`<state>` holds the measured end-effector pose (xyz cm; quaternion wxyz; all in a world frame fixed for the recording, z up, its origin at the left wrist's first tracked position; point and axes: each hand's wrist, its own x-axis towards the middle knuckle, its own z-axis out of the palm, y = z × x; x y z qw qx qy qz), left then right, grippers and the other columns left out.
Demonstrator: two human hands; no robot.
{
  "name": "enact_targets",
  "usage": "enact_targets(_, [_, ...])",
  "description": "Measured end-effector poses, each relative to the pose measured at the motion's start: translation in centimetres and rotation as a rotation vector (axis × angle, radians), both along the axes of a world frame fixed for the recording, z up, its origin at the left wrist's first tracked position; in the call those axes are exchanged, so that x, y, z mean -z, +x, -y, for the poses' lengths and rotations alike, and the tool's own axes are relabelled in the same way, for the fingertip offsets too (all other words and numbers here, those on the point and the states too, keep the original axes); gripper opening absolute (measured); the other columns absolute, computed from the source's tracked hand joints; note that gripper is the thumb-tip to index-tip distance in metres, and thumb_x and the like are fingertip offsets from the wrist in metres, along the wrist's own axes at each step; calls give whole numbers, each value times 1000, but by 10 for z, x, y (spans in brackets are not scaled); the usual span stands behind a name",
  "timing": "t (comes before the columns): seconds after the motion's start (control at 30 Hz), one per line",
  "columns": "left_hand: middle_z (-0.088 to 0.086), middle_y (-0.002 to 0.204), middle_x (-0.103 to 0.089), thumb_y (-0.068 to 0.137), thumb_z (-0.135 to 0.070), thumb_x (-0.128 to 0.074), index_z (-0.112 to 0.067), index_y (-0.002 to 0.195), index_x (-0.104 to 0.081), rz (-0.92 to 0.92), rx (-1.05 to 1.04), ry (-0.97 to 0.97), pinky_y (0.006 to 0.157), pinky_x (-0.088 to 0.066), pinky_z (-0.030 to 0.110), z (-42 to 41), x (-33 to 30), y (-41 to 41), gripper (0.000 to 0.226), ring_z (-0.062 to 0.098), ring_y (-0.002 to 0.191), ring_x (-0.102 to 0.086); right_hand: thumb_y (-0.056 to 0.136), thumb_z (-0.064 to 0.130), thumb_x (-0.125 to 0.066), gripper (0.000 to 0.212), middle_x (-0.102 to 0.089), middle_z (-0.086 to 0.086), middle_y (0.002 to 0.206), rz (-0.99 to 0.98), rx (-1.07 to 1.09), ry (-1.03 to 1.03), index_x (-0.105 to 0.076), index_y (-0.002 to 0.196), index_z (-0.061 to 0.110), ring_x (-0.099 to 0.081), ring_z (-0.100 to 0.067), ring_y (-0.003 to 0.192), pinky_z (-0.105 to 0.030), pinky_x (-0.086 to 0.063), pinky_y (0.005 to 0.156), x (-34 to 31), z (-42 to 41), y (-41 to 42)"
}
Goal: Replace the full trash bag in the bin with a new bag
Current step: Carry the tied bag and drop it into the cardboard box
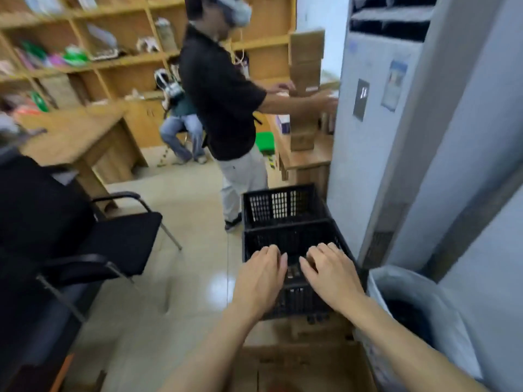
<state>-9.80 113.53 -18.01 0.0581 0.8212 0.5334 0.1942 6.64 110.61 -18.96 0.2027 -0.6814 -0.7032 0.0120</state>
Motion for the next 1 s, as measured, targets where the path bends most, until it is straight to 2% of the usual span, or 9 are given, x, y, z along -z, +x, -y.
enact_targets(0.17, [3,82,-60,101,-42,-37,-18,81,-44,23,71,176,68,-50,46,-7,-122,23,32,25,79,-61,95,44,-42,30,-55,4,82,18,34,68,-42,73,23,-53,-22,90,-37,-44,77,-124,1,33])
enact_targets(0.27, [-1,78,-61,99,-50,-31,-21,78,-42,-43,80,288,60,-51,41,2,-175,43,37,22,73,-63,95,45,-40,33,-63,-4,92,82,63,103,-52,79,20,-56,-26,97,-42,-47,85,-175,21,55])
enact_targets(0.37, [-2,80,-62,98,-51,-31,-23,78,-43,-49,146,351,57,-48,37,15,-210,71,37,22,73,-62,95,46,-37,39,-65,-7,96,125,98,141,-59,85,15,-58,-27,96,-40,-45,84,-208,47,78])
enact_targets(0.53, [-3,83,-62,98,-52,-34,-23,80,-45,-47,254,400,58,-46,36,43,-237,125,36,22,74,-62,96,44,-36,44,-65,-11,95,177,199,206,-63,89,10,-59,-29,89,-39,-44,75,-233,97,116])
enact_targets(0.63, [-1,88,-63,98,-52,-34,-21,84,-49,-60,336,411,58,-39,33,64,-249,156,37,22,78,-63,97,45,-37,44,-65,-11,95,195,272,209,-63,92,9,-59,-28,87,-35,-41,71,-243,131,137])
enact_targets(0.73, [-2,86,-63,98,-52,-34,-22,84,-50,-14,427,423,58,-35,32,84,-259,182,37,17,70,-57,98,44,-37,44,-65,-11,93,190,358,210,-63,89,10,-61,-28,86,-38,-48,74,-255,163,154])
enact_targets(0.83, [-4,81,-61,98,-52,-35,-23,81,-49,32,515,439,56,-33,30,102,-261,202,37,11,62,-48,98,43,-35,46,-65,-12,90,202,459,219,-63,85,8,-60,-28,85,-40,-47,73,-259,197,165])
enact_targets(0.93, [-1,87,-65,98,-53,-34,-20,87,-55,59,593,381,62,-45,34,123,-255,221,41,19,71,-59,98,42,-34,45,-63,-12,89,203,579,203,-59,83,9,-57,-28,85,-39,-43,72,-253,240,169])
enact_targets(1.0, [1,90,-66,98,-53,-33,-19,87,-56,61,653,363,62,-42,34,145,-250,234,42,24,77,-63,99,41,-33,42,-62,-11,88,188,652,201,-56,81,11,-55,-28,84,-38,-41,72,-248,274,170])
